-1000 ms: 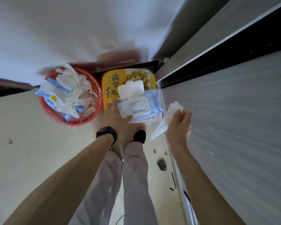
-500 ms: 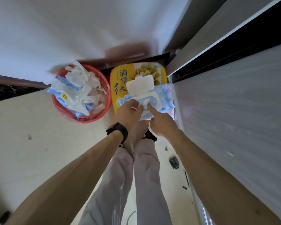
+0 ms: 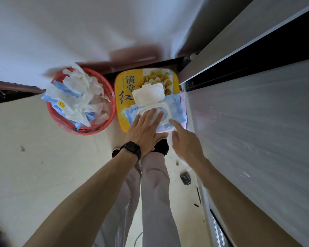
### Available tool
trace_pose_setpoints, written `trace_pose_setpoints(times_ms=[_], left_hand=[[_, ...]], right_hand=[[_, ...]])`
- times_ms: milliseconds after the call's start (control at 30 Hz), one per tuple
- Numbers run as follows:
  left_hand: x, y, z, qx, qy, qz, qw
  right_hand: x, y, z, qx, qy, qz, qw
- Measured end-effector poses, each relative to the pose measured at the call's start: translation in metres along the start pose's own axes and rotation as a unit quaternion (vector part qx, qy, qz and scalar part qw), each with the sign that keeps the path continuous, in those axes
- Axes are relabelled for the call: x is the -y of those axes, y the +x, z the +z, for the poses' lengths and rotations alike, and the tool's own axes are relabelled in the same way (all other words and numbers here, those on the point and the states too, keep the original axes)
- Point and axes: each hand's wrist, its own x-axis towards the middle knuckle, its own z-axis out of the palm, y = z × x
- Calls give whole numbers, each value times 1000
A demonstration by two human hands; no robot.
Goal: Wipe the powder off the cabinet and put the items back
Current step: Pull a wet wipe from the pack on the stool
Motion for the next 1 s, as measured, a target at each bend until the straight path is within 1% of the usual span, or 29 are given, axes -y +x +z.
trace_pose_setpoints(times_ms=[67,100,167,233,300,367,433,500,533,567,600,633,667,700,733,767,800,833,867,900,1000], left_hand=[[-1,-6,-1,-22,-44,7,999],[0,-9,-1,-10,-40,15,999],[4,-13,2,23,-7,22,999],[6,-11,4,47,27,4,999],[1,-6,5,54,45,-15,997],[-4,-2,6,55,50,-31,997],[-5,-1,4,77,54,-42,995],[-7,-1,-4,106,50,-37,992],[-7,0,-10,106,34,-28,993],[-7,1,-18,98,-2,-20,995],[-5,1,-28,73,-49,-16,996],[-3,2,-38,20,-88,-13,996],[0,4,-47,-57,-94,-10,994],[5,8,-55,-141,-75,-19,987],[9,12,-63,-199,-61,-43,977],[14,18,-72,-218,-63,-75,971],[18,24,-78,-201,-77,-100,972],[20,31,-81,-166,-104,-116,974],[21,35,-81,-133,-129,-118,975],[21,36,-79,-122,-135,-100,978],[9,22,-57,-148,-77,21,986]], right_hand=[[4,-4,8,22,-46,-39,998],[5,-5,11,23,-60,-43,997],[4,-3,16,20,-71,-23,997],[1,-2,19,26,-80,-1,996],[0,-3,20,34,-99,-1,995],[2,-4,20,33,-115,-17,993],[3,-4,21,35,-135,-40,989],[4,-1,21,48,-160,-44,985],[4,1,21,55,-165,-36,984],[5,2,20,60,-169,-27,983],[7,3,19,60,-173,-19,983],[9,3,18,56,-174,-12,983],[12,3,17,54,-168,-8,984],[13,3,16,56,-156,-6,986],[13,3,16,58,-141,-7,988],[13,4,15,58,-127,-9,990],[12,4,14,57,-118,-14,991],[12,3,13,57,-112,-19,992],[12,3,11,53,-105,-20,993],[11,1,9,44,-90,-14,995],[5,-6,6,-3,-13,40,999]])
